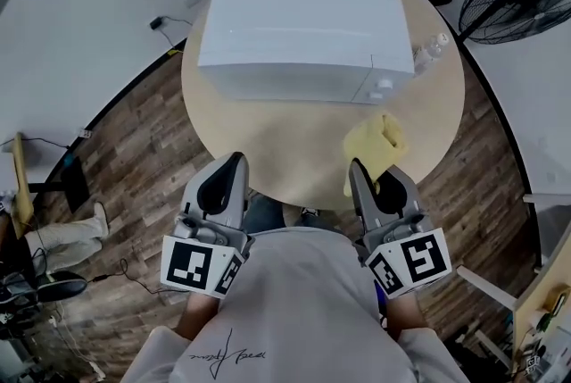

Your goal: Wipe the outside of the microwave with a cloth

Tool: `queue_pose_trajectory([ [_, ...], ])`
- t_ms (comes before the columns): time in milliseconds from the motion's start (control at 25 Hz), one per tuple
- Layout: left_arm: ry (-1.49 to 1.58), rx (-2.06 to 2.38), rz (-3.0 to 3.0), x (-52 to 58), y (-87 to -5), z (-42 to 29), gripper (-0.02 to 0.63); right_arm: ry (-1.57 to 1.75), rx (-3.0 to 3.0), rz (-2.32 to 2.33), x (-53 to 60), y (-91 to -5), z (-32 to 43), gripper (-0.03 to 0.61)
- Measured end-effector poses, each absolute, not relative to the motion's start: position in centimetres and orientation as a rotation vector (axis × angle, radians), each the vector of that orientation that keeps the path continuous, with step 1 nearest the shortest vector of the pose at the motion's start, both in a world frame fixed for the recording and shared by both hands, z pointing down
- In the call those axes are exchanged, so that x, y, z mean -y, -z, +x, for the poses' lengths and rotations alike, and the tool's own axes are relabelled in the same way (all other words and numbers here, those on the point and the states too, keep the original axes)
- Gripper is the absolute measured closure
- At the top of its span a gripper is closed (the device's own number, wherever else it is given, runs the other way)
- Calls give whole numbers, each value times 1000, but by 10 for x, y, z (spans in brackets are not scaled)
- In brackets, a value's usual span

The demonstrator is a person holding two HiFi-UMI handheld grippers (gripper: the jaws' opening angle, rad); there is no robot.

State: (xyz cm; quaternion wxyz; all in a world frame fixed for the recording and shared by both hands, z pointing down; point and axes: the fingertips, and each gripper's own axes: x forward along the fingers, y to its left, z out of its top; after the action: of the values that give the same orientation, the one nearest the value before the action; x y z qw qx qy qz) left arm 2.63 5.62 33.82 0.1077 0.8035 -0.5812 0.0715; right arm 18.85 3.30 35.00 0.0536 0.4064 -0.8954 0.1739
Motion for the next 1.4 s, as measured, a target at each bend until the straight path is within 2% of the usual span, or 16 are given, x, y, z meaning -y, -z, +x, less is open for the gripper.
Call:
queue_pose_trajectory([
  [720, -136, 1599, 2454, 30, -315, -53, 623, -507, 2556, 1484, 50, -339, 148, 514],
  [1160, -100, 1486, 2500, 66, -321, -106, 623, -393, 2436, 1609, 94, -336, 114, 514],
  [1400, -100, 1409, 2542, 81, -320, -124, 623, -312, 2345, 1697, 127, -332, 122, 514],
])
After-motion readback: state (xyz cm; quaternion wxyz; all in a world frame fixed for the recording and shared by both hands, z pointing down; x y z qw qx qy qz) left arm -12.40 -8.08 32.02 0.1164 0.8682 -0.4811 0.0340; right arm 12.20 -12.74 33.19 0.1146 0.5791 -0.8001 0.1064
